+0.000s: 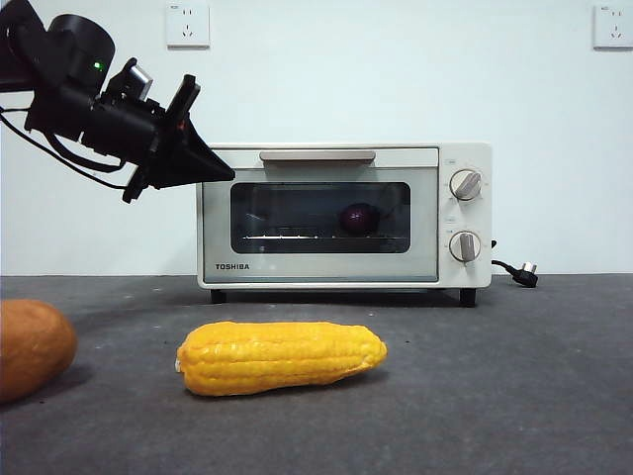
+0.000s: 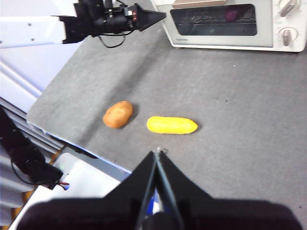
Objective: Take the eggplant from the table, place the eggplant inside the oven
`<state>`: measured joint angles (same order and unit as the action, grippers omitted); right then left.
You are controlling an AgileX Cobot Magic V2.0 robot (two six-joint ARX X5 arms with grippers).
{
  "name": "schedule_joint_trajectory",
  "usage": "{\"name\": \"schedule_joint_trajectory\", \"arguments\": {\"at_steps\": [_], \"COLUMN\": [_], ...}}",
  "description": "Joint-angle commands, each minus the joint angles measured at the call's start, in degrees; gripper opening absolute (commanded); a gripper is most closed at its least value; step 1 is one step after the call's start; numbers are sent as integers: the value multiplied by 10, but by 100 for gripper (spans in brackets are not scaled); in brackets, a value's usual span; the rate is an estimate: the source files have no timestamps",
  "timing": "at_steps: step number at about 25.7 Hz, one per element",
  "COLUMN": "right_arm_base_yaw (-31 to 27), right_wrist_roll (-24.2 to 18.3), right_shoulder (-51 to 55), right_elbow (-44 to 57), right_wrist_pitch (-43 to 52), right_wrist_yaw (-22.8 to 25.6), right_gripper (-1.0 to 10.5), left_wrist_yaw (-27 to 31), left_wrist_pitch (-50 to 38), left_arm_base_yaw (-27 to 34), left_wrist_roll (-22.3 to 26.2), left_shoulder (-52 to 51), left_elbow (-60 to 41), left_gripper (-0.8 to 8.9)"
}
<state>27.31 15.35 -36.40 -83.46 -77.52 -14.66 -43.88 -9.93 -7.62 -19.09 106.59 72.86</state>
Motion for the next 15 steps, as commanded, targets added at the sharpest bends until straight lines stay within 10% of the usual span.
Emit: {"name": "schedule_joint_trajectory", "arguments": {"at_steps": [1, 15], "right_arm_base_yaw": [1, 1], "right_wrist_roll": [-10, -22], "right_shoulder": [3, 3], "right_elbow": [2, 2], "right_wrist_pitch": [-14, -14], "right_wrist_yaw": [19, 40], "right_gripper": [-12, -12], "left_wrist_yaw": [0, 91], "left_wrist_pitch": [29, 242], "left_arm_base_yaw": [-2, -32], "left_wrist_roll": [27, 136], "left_shoulder": [-22, -221], "left_elbow": [0, 0], "left_gripper": [-6, -6]}}
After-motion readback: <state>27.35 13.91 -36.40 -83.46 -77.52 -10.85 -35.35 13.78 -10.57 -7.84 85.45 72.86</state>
